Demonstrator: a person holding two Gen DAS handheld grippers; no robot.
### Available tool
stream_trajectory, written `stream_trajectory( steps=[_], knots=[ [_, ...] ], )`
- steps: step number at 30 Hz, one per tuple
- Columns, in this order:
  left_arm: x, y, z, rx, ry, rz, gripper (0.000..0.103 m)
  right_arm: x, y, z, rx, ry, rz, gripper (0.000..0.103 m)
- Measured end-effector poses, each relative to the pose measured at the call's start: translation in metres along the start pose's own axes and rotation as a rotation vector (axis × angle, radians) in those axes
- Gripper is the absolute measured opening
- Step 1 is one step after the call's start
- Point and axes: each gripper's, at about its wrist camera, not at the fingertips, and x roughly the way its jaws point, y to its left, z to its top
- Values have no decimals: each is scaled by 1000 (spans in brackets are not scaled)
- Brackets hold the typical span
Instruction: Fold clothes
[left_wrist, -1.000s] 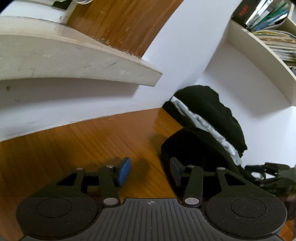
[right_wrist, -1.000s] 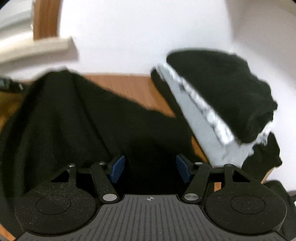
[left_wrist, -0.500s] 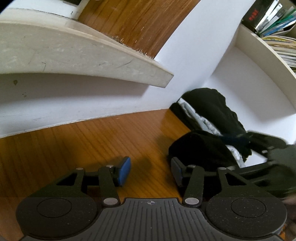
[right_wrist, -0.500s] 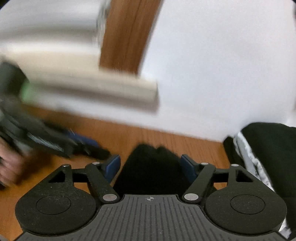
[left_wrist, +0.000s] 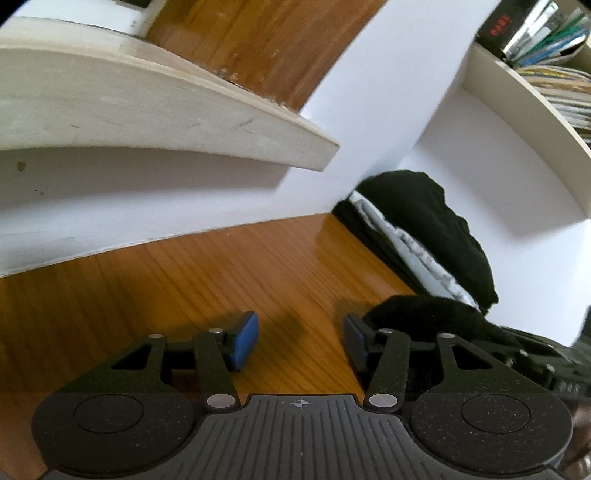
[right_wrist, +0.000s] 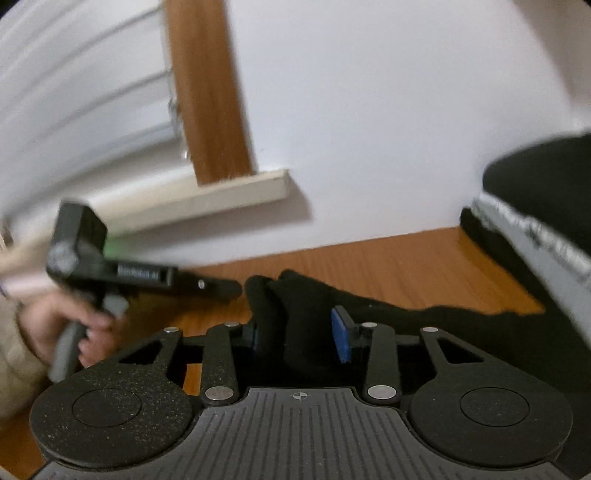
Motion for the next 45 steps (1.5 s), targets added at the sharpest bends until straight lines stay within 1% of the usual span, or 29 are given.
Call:
stream_trajectory(
  steps=[1, 3, 4, 6, 10, 13, 17, 18, 20, 23, 26, 27, 28, 30, 31, 32, 35, 37, 39, 41, 43, 44, 45],
  knots=[
    [0, -1, 0, 6, 2, 2, 55, -1, -3, -1, 17, -9, 3, 36],
    [1, -2, 0, 10, 3, 5, 55, -4, -6, -6, 31, -43, 37, 26],
    [1, -2, 0, 11, 3, 6, 55, -6, -8, -8, 36, -59, 56, 25],
    [1, -3, 0, 13, 4, 7, 55, -11, -13, -11, 48, -98, 106, 19],
    [3, -4, -1, 25, 16, -7, 55, -14, -17, -13, 42, -104, 168, 17],
    [3, -4, -1, 32, 22, -13, 55, -8, -5, -13, -29, -61, 228, 16],
    [1, -4, -2, 39, 26, -14, 55, 3, 20, -12, -166, 20, 340, 17],
    [-2, -3, -2, 48, 31, -15, 55, 5, 25, -13, -193, 33, 356, 17],
    [-7, -2, -3, 65, 39, -18, 55, 7, 35, -13, -247, 51, 369, 20],
    [-18, 3, -4, 95, 50, -13, 55, 2, 47, -15, -352, 77, 354, 30],
    [-28, 5, -7, 131, 72, -30, 55, -8, 59, -19, -439, 113, 323, 40],
    [-30, 5, -8, 147, 83, -40, 55, -11, 62, -19, -455, 123, 312, 45],
    [-31, 2, -9, 163, 91, -45, 55, -15, 63, -19, -457, 129, 303, 47],
    [-31, -3, -11, 193, 100, -40, 55, -27, 60, -17, -432, 111, 278, 53],
    [-31, -6, -12, 203, 102, -35, 55, -34, 56, -16, -411, 88, 264, 55],
    [-29, -9, -12, 212, 101, -29, 55, -41, 51, -15, -384, 58, 244, 59],
    [-25, -17, -15, 227, 96, -5, 55, -54, 33, -14, -315, -21, 119, 72],
    [-24, -20, -16, 230, 93, -6, 55, -54, 23, -15, -308, -35, -8, 74],
    [-23, -23, -17, 235, 91, -15, 55, -45, 9, -16, -298, -8, -142, 74],
    [-24, -23, -19, 244, 94, -28, 55, -33, -7, -15, -259, 23, -253, 74],
    [-25, -25, -21, 275, 126, -47, 55, -22, -20, -13, -225, 49, -325, 74],
    [-27, -26, -22, 301, 143, -70, 55, -18, -25, -12, -207, 57, -348, 74],
    [-29, -27, -23, 313, 148, -74, 55, -13, -30, -12, -190, 70, -355, 78]
  ],
)
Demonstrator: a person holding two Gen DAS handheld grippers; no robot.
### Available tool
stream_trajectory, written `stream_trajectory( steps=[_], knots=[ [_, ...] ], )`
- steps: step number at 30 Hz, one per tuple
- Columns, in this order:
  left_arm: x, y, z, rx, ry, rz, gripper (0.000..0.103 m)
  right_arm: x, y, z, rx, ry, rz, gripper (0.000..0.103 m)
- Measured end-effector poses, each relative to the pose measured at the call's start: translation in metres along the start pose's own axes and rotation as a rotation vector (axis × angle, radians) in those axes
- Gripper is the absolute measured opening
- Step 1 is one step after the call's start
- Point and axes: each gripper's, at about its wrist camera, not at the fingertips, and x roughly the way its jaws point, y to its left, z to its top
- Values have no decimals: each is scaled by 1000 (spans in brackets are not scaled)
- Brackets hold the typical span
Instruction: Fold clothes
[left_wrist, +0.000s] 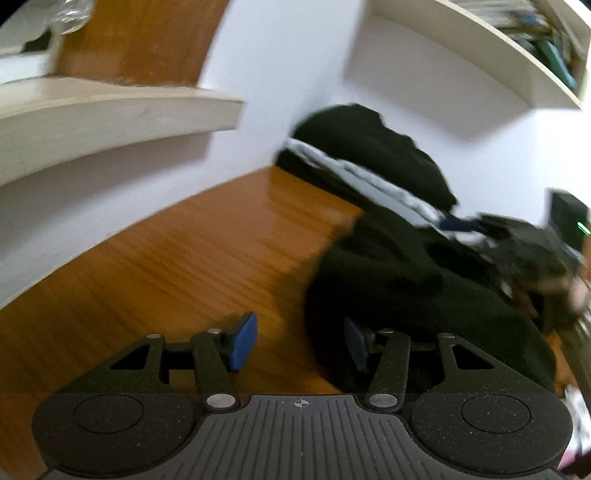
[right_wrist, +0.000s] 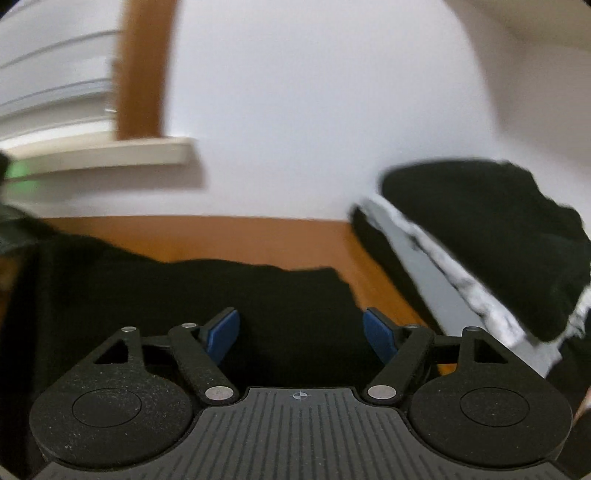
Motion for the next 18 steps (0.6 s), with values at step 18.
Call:
stream_trajectory(
  steps=[18],
  knots=[
    [1, -10, 6, -13, -94, -32, 51, 15, -4, -19, 6, -12, 43, 80]
  ],
)
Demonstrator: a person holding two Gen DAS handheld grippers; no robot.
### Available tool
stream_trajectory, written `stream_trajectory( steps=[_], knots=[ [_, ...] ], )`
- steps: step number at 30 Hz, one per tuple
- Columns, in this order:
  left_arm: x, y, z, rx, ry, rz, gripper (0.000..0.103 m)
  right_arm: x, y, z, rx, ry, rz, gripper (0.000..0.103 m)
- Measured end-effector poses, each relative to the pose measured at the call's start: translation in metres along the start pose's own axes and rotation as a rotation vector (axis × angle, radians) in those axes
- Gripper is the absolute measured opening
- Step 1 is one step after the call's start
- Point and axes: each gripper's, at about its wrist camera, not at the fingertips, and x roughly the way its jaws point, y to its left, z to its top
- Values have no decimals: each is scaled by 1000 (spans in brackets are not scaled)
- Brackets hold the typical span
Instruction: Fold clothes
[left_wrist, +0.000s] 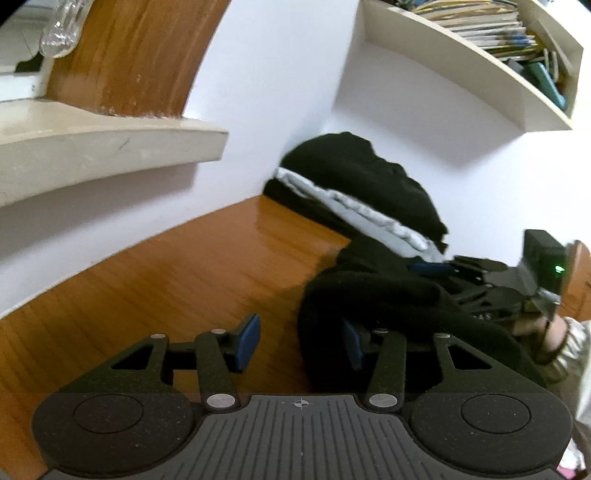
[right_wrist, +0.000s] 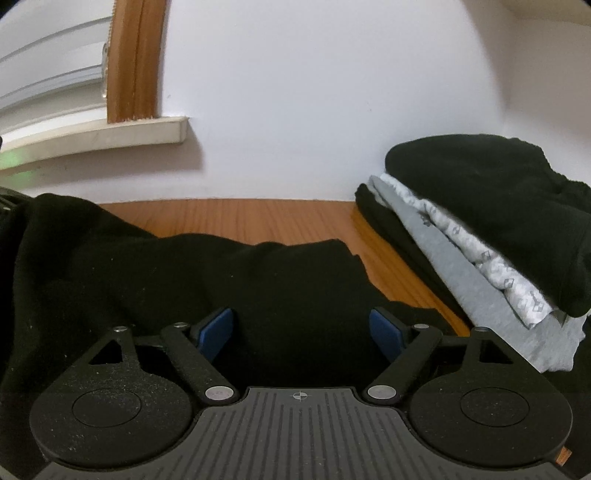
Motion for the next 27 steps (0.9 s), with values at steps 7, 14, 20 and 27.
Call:
stream_trajectory(
  steps=[7, 14, 20, 27],
  knots=[
    [-4, -3, 0, 89, 18, -31, 51, 0, 1, -1, -15, -16, -3, 80],
    [8, -8, 3, 48, 5, 22, 51, -1, 3, -1, -25, -22, -8, 80],
    [9, -13, 2, 94, 27, -42, 25, -1, 2, -1, -18, -17, -1, 80],
    [8, -9, 1, 51, 38, 90, 6, -1, 1, 0, -15, -15, 5, 80]
  ],
)
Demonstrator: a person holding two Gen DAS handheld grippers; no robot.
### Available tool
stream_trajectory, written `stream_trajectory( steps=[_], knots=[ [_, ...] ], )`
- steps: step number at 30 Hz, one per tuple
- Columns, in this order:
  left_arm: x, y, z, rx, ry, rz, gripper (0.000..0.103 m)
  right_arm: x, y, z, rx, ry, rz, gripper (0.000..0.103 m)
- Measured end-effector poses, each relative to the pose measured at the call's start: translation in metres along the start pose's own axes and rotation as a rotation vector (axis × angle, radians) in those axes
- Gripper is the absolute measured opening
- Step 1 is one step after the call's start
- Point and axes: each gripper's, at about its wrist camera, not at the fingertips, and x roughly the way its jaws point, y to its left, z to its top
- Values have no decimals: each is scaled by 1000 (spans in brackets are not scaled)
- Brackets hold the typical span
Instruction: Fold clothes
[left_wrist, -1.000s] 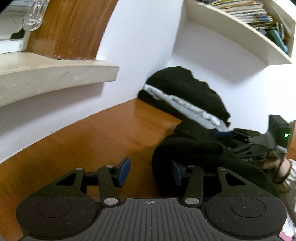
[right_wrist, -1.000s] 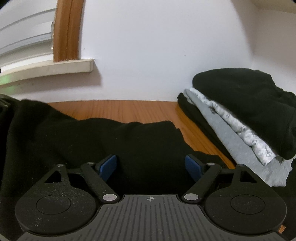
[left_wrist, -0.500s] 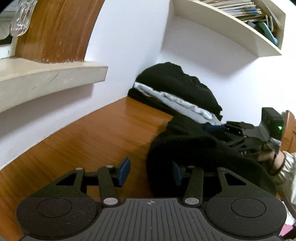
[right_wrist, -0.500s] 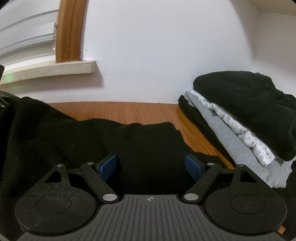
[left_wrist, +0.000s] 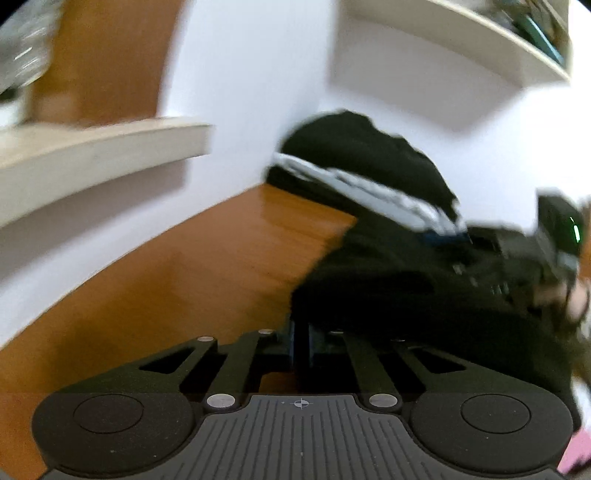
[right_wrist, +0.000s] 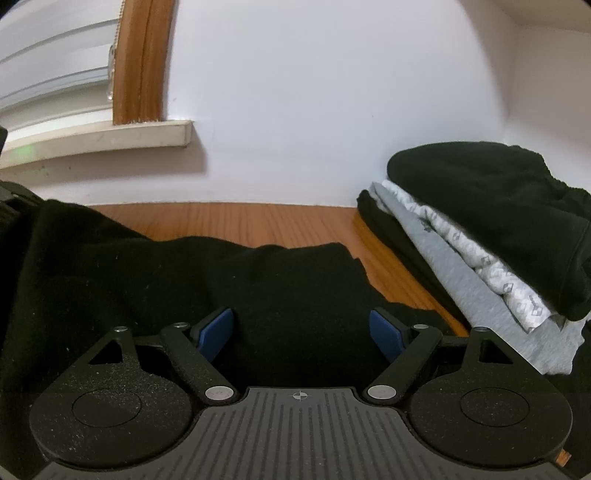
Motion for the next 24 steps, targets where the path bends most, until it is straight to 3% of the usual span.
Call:
stream_trajectory(
  steps=[7, 11, 13, 15, 17, 19, 21, 24],
  knots=[
    [-44, 15, -17, -42, -11, -25, 4, 3, 2, 2, -16, 15, 57, 80],
    [-70, 33, -28, -79, -48, 87, 0, 4, 3, 3, -9, 29, 55, 80],
    [-79, 38, -28, -93, -51, 31, 0, 4, 4, 3, -14, 25, 53, 80],
    [-85, 25, -25, -45, -71, 18, 0, 3, 4, 3, -19, 21, 50, 80],
    [-83, 6, -20, 11, -69, 24, 6, 3, 5, 3, -24, 17, 46, 80],
    [-76, -12, -15, 60, -80, 48, 30, 2, 6, 3, -31, 14, 41, 80],
    [-71, -26, -8, 69, -109, 69, 43, 1, 7, 3, -38, 7, 36, 80],
    [-57, -45, 9, 30, -111, 51, 44, -1, 8, 3, -47, -2, 31, 81]
  ],
)
